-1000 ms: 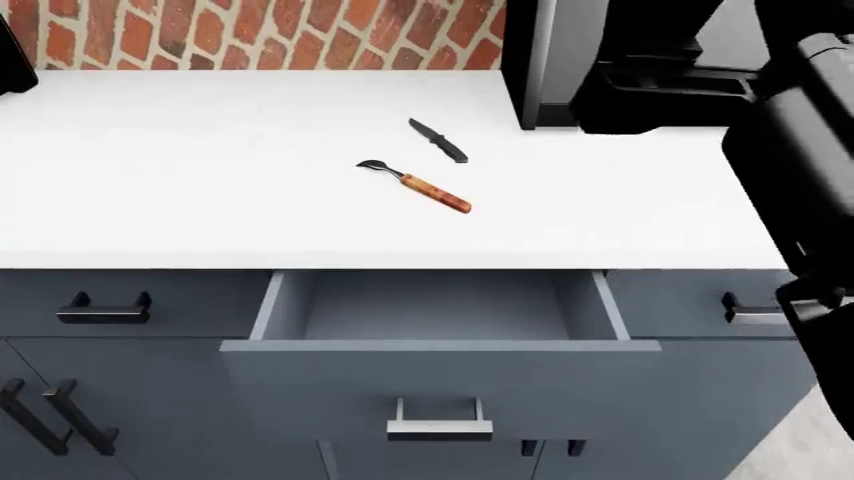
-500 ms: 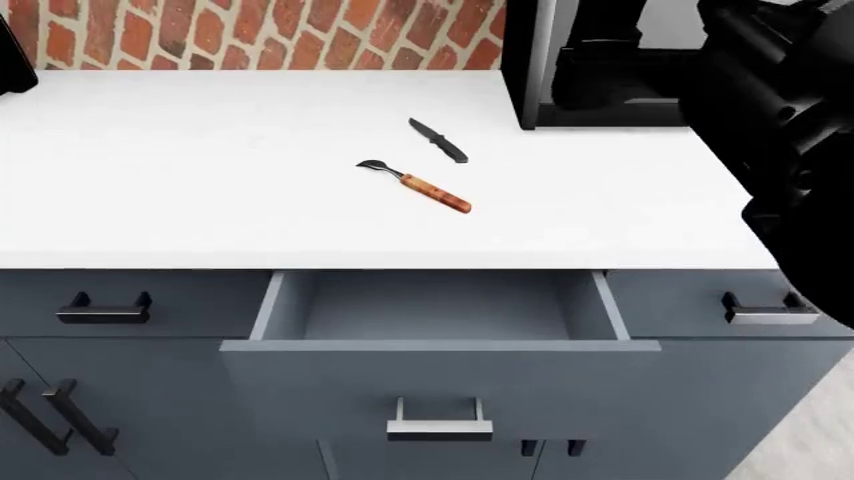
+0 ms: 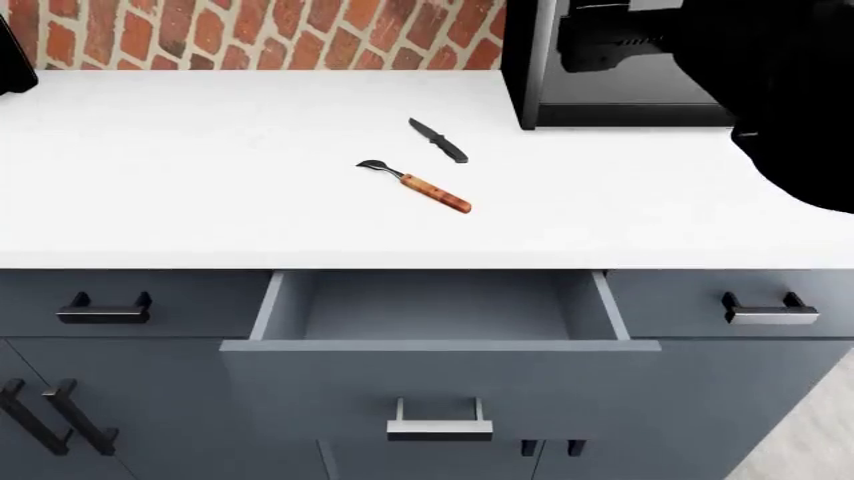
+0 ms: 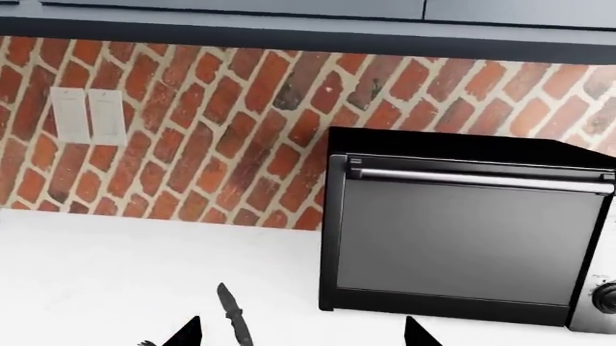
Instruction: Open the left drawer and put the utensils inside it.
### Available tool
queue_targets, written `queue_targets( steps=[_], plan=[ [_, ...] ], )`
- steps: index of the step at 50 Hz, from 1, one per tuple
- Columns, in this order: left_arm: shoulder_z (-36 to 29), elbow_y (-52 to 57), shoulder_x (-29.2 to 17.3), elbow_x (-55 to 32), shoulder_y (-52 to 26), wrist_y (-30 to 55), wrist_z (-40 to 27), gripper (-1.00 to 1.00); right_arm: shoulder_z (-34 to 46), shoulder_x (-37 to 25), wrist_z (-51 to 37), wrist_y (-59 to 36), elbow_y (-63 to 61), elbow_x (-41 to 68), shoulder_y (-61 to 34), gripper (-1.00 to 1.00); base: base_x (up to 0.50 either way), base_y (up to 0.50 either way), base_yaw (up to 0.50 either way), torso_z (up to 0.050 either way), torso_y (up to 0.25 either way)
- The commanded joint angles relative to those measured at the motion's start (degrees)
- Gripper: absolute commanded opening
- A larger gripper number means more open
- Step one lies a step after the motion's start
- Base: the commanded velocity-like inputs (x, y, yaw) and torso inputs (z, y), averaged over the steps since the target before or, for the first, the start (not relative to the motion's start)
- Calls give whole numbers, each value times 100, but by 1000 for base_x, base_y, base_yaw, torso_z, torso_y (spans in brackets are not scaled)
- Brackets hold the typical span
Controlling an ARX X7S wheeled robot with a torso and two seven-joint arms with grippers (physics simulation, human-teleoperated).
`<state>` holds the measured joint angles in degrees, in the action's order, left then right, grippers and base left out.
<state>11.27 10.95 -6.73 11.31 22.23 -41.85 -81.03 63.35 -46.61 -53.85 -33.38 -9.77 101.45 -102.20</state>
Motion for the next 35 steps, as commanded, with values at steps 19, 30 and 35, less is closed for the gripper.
queue_targets(
  steps=[19,30,35],
  plan=[
    [2,17,9,17,5,25,-9,100,88,51,265,-263,237,-227,-165,100,28,0,0,0,0],
    [16,31,13,23,16,26,-21,100,81,41,311,-278,209,-248,-155,100,130,0,0,0,0],
    [20,32,14,22,21,23,-24,100,88,41,328,-295,212,-284,-161,100,156,0,0,0,0]
  ],
)
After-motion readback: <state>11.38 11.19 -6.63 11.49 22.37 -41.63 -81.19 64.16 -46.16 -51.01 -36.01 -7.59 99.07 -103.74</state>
